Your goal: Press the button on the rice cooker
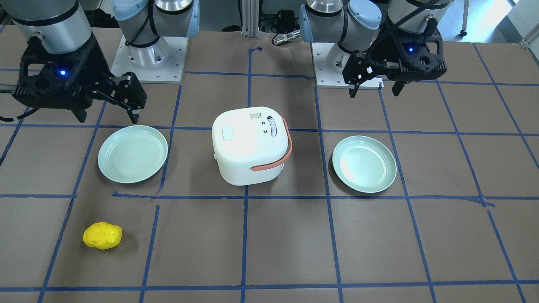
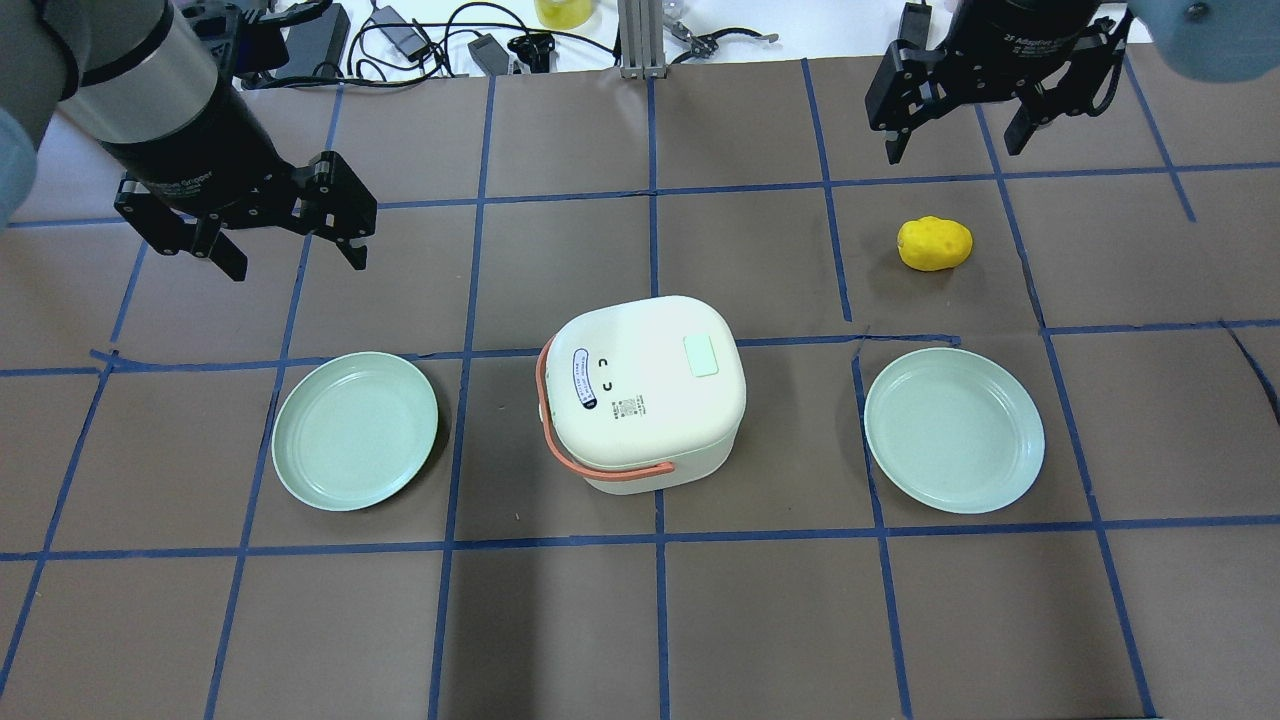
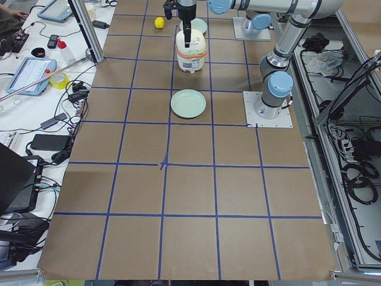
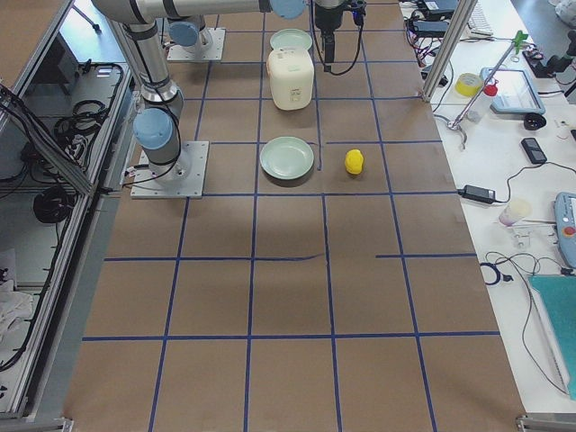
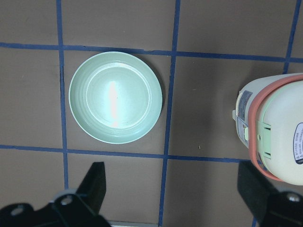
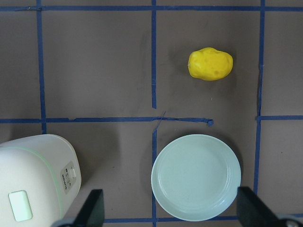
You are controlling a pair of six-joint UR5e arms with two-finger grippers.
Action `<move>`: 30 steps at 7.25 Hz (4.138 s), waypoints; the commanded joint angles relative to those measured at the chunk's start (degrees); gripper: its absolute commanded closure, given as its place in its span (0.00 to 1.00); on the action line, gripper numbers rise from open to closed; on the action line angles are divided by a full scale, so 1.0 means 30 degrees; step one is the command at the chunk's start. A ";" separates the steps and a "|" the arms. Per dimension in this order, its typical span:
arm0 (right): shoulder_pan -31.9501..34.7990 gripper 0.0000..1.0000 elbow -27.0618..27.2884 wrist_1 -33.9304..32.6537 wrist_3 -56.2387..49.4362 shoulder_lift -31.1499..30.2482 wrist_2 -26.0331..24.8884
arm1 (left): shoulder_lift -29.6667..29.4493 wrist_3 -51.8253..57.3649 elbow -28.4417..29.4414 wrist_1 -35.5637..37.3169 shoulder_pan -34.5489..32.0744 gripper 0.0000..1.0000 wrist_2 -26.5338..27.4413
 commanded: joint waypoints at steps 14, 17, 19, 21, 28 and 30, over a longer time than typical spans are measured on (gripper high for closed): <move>0.2570 0.00 0.0231 -0.0251 0.1861 0.0337 0.0347 | 0.0001 -0.0013 0.0000 0.0000 0.0000 0.00 0.0000; 0.5267 0.00 0.0261 -0.2354 0.5437 0.1828 0.0318 | 0.0001 -0.0013 0.0000 0.0000 0.0000 0.00 0.0000; 0.5860 0.12 0.0319 -0.2859 0.6879 0.2300 0.0318 | 0.0001 -0.0013 0.0000 0.0000 0.0000 0.00 0.0000; 0.6561 0.37 0.0814 -0.3991 0.8136 0.2535 0.0318 | 0.0001 0.0016 0.0000 0.0000 0.0000 0.00 0.0000; 0.6975 0.95 0.1140 -0.4998 0.8613 0.2888 0.0698 | 0.0001 -0.0013 0.0000 0.0000 0.0000 0.00 0.0000; 0.7091 1.00 0.1198 -0.5231 0.8584 0.3208 0.0931 | 0.0001 0.0016 0.0000 0.0000 0.0000 0.00 0.0000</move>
